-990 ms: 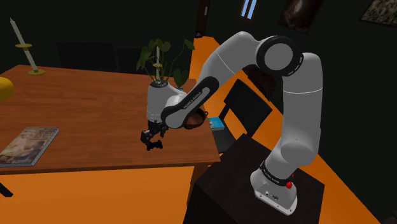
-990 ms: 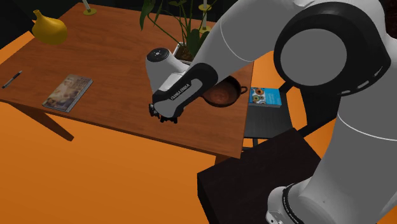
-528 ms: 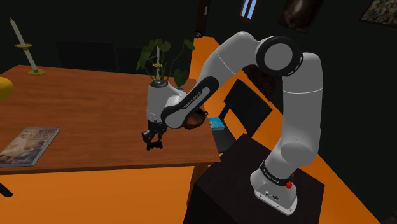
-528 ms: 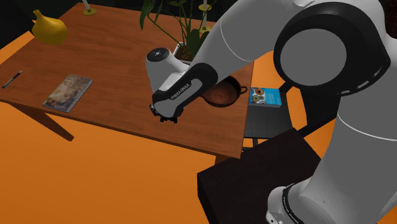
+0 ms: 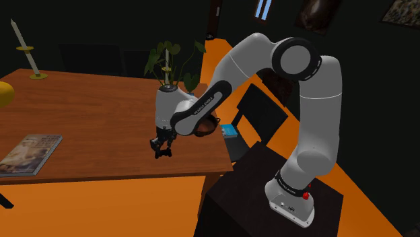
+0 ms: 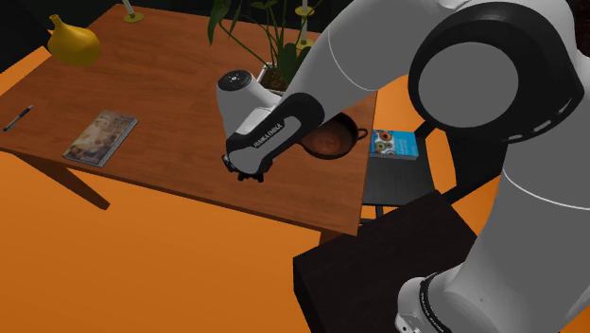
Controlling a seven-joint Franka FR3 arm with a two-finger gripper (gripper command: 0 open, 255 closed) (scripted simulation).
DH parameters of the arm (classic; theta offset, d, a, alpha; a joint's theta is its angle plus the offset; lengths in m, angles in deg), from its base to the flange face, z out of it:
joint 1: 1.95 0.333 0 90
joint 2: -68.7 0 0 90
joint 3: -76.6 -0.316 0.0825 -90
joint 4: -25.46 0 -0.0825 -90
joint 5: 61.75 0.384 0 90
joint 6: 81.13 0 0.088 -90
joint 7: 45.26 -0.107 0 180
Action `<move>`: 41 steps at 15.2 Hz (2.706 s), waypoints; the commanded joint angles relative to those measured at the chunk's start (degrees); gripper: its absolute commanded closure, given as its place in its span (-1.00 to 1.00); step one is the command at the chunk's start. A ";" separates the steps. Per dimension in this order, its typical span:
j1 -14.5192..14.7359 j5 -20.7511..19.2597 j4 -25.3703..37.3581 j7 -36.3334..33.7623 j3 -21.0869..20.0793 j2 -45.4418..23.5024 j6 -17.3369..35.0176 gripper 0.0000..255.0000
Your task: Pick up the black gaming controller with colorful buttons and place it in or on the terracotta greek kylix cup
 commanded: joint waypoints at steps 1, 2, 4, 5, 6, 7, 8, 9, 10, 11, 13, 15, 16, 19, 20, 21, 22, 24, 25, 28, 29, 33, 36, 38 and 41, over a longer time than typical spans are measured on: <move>-0.35 0.64 -0.09 0.43 -0.52 0.90 -0.90 1.00; -0.59 1.05 -0.13 0.71 -0.83 1.53 -1.46 1.00; -1.05 1.88 -0.18 1.27 -1.44 2.77 -2.58 1.00; -1.27 2.30 -0.18 1.55 -1.74 3.38 -3.15 1.00; -1.48 2.72 -0.17 1.83 -2.02 3.99 -3.73 1.00; -1.69 3.14 -0.15 2.12 -2.30 4.59 -4.31 1.00; -1.89 3.56 -0.12 2.40 -2.57 5.19 -4.89 1.00; -2.09 3.98 -0.07 2.68 -2.82 5.78 -5.48 1.00; -2.28 4.40 -0.01 2.96 -3.08 6.37 -6.08 1.00; -2.46 4.82 0.07 3.23 -3.32 6.95 -6.68 1.00; -2.19 4.30 0.23 2.88 -3.01 6.17 -6.10 -1.00; -10.46 4.75 0.69 32.50 -9.35 0.96 -2.72 -1.00; -6.96 4.62 0.40 14.00 -6.74 3.06 -3.83 -1.00; -14.64 4.01 2.84 49.31 -12.85 -3.67 -3.13 -1.00; -17.77 1.51 4.30 57.04 -15.88 -6.57 -4.24 -1.00; -18.02 0.27 4.43 56.22 -16.16 -7.48 -3.87 -1.00; -17.60 -0.16 4.53 55.93 -15.74 -8.09 -3.37 -1.00; -16.74 -1.00 4.78 55.38 -14.88 -9.32 -2.39 -1.00; -16.30 -1.39 4.92 55.12 -14.43 -9.93 -1.91 -1.00; -15.16 -2.36 5.34 54.47 -13.28 -11.51 -0.69 -1.00; -15.15 -2.36 5.34 54.47 -13.28 -11.51 -0.69 -1.00; -15.15 -2.36 5.34 54.47 -13.28 -11.51 -0.69 -1.00; -15.16 -2.36 5.34 54.48 -13.29 -11.50 -0.70 1.00; -15.16 -2.36 5.34 54.48 -13.29 -11.50 -0.70 1.00; -15.16 -2.36 5.34 54.48 -13.29 -11.50 -0.70 1.00</move>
